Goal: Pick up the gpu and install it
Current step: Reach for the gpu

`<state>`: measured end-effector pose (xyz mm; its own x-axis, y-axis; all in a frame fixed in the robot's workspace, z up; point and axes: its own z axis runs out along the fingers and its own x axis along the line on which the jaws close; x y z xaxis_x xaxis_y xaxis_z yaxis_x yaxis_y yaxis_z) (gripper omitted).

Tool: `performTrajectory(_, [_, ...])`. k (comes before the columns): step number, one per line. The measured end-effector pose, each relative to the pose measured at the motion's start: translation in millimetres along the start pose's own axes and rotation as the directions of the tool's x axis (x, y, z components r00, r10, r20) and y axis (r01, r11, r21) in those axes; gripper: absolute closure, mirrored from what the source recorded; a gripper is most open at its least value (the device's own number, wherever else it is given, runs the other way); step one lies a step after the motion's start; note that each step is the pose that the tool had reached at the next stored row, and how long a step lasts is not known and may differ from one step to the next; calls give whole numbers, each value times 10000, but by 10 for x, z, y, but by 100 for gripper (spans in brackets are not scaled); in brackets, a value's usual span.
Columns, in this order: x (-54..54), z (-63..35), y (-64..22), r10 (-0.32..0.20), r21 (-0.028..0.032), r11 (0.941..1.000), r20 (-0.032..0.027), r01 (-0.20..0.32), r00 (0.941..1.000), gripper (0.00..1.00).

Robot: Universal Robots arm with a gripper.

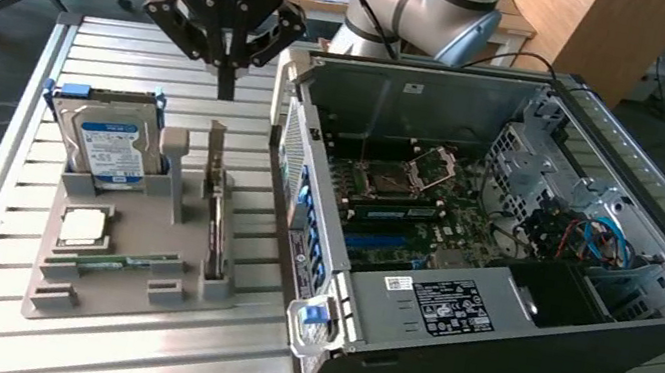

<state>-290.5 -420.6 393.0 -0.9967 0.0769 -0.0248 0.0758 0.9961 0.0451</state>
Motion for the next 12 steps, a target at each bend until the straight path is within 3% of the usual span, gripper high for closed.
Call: performTrajectory(12, [27, -11, -237, -1, 0, 10000, 0, 1, 10000, 89])
